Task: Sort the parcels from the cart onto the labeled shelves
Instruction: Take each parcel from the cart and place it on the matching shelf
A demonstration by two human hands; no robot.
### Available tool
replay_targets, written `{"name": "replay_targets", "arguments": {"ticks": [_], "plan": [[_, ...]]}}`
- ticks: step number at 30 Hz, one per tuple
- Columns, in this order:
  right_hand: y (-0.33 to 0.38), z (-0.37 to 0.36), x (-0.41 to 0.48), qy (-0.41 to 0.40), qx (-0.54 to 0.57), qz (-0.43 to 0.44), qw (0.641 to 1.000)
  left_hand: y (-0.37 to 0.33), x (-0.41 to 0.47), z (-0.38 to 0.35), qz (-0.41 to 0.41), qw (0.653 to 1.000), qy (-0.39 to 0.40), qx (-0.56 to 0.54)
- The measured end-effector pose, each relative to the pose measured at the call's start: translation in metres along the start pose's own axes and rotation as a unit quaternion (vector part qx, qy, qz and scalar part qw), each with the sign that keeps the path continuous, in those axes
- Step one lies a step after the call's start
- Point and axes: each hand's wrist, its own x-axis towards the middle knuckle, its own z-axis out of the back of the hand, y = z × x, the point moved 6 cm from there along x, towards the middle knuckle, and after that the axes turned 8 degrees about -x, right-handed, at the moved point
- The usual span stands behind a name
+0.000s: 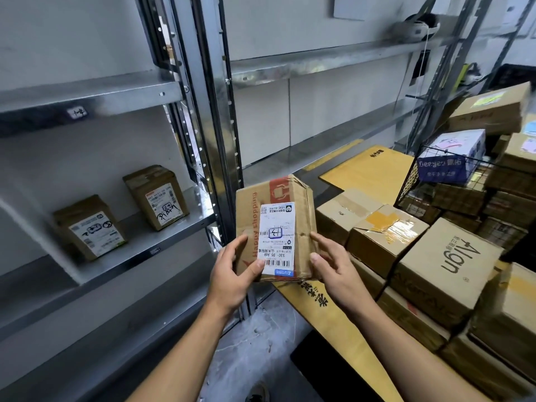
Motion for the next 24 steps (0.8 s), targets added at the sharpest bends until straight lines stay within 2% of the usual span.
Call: {"name": "replay_targets", "arguments": {"ticks": [4, 7, 17, 24], "plan": [[0.028, -0.016, -0.001, 0.058, -0.029, 0.017, 0.998, -0.013, -0.015, 0.021, -0.031, 0.997, -0.053, 0.053], [0.044, -0.038, -0.004, 0.097, -0.001, 0.044, 0.994, -0.021, -0.027, 0.042, -0.062, 0.99, -0.079, 0.102], [0.107, -0.12, -0.009, 0.078, 0.006, 0.124, 0.989, -0.044, -0.058, 0.131, -0.091, 0.968, -0.178, 0.149], [0.166, -0.186, -0.034, 0.048, 0.03, 0.151, 0.987, -0.07, -0.088, 0.211, -0.117, 0.955, -0.209, 0.177]]}}
